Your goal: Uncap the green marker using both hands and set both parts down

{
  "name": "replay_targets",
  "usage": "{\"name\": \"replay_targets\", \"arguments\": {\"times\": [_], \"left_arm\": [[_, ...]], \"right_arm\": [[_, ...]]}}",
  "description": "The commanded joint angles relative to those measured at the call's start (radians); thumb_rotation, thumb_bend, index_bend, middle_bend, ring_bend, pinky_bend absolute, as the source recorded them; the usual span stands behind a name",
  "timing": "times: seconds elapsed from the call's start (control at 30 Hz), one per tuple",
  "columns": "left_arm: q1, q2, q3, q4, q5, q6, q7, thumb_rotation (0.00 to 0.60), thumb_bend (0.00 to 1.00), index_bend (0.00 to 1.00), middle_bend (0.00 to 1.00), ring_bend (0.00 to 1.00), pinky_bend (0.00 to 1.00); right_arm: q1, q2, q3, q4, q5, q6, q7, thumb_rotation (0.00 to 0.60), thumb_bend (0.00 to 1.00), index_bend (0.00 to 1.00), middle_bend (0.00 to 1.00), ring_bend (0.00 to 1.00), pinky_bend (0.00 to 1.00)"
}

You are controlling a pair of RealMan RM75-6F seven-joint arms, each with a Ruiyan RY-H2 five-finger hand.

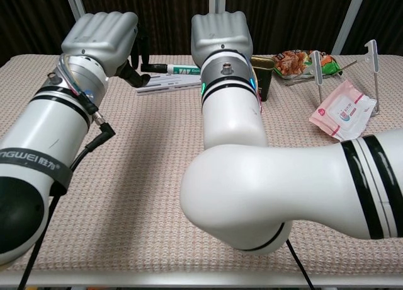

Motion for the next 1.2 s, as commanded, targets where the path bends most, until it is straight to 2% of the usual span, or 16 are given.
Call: {"name": "replay_targets", "arguments": {"times": [0.03, 0.37, 0.53, 0.67, 0.77, 1.0, 1.2], "left_arm": [[-0.007, -0.001, 0.002, 0.006, 0.011, -0.002, -0.015, 0.600, 0.29, 0.56, 0.57, 0.50, 0.55], [-0.031, -0.009, -0.019, 0.040, 0.003, -0.024, -0.044, 0.600, 0.31, 0.63, 0.65, 0.57, 0.60], [-0.002, 0.021, -0.003, 0.033, 0.003, -0.016, -0.075, 0.600, 0.31, 0.64, 0.66, 0.59, 0.61], [0.040, 0.062, 0.026, 0.001, 0.008, -0.010, -0.118, 0.600, 0.31, 0.64, 0.66, 0.59, 0.61], [0.075, 0.095, 0.047, -0.026, 0.014, -0.003, -0.160, 0.600, 0.31, 0.64, 0.67, 0.59, 0.61], [0.152, 0.140, 0.110, -0.002, 0.060, 0.015, -0.304, 0.600, 0.31, 0.64, 0.67, 0.59, 0.61], [0.194, 0.156, 0.148, 0.027, 0.063, -0.003, -0.364, 0.600, 0.31, 0.64, 0.66, 0.59, 0.61]], "right_arm": [[0.002, 0.000, -0.004, 0.002, 0.007, 0.000, 0.001, 0.600, 0.33, 0.65, 0.61, 0.64, 0.75], [-0.019, 0.000, -0.019, 0.006, 0.006, 0.022, 0.008, 0.600, 0.34, 0.65, 0.61, 0.64, 0.75], [-0.085, 0.006, -0.031, -0.016, -0.052, 0.073, 0.011, 0.600, 0.33, 0.65, 0.61, 0.64, 0.75], [-0.169, 0.047, -0.061, -0.088, -0.107, 0.117, 0.017, 0.600, 0.34, 0.65, 0.61, 0.64, 0.76], [-0.242, 0.099, -0.086, -0.180, -0.151, 0.157, 0.024, 0.600, 0.33, 0.65, 0.61, 0.64, 0.76], [-0.377, 0.185, -0.152, -0.341, -0.224, 0.231, 0.007, 0.600, 0.33, 0.65, 0.61, 0.64, 0.76], [-0.484, 0.224, -0.217, -0.385, -0.260, 0.226, 0.023, 0.600, 0.33, 0.65, 0.62, 0.64, 0.76]]}}
